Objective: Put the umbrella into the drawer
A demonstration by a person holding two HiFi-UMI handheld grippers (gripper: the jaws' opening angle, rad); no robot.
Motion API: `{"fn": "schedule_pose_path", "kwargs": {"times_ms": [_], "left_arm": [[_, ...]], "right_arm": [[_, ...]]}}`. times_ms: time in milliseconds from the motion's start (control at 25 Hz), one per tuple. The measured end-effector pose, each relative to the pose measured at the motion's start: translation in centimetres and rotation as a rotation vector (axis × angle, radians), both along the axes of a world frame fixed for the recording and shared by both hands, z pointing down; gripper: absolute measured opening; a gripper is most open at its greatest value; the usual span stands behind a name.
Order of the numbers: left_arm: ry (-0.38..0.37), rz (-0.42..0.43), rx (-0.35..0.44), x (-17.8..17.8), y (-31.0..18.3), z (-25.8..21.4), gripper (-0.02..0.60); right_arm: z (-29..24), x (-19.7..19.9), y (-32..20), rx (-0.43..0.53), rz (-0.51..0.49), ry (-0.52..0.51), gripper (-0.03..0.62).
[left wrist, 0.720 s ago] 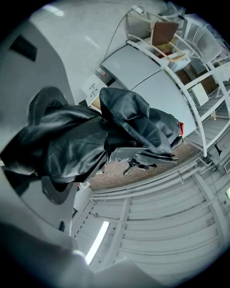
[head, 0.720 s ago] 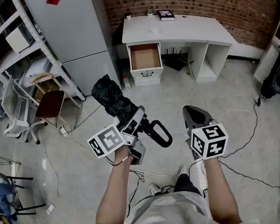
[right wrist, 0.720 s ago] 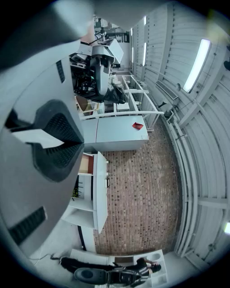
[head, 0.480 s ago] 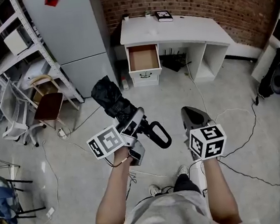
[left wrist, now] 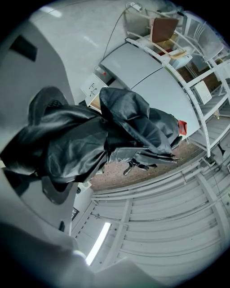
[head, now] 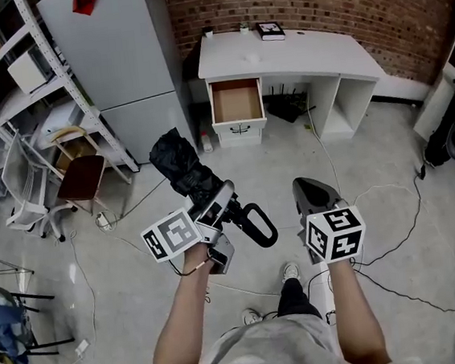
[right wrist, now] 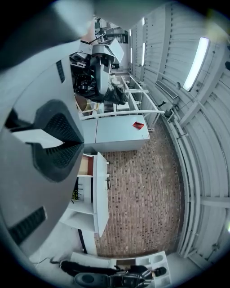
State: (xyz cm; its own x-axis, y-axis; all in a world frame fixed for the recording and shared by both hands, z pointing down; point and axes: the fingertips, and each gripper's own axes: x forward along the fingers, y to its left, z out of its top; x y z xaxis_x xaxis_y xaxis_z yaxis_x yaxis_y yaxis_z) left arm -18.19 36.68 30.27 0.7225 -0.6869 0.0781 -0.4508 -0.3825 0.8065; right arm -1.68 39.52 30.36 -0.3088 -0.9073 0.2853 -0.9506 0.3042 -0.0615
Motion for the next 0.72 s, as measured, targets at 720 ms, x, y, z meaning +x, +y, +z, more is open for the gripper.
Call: {"fn": "schedule_pose_path", "kwargs": {"times_ms": [720], "left_arm": [[-0.012, -0.09, -0.057, 9.9, -12.3, 0.7, 0.272]], "right_arm": [[0.7, 10.4, -14.1, -0.034, -0.102, -0.032, 0.003]]}}
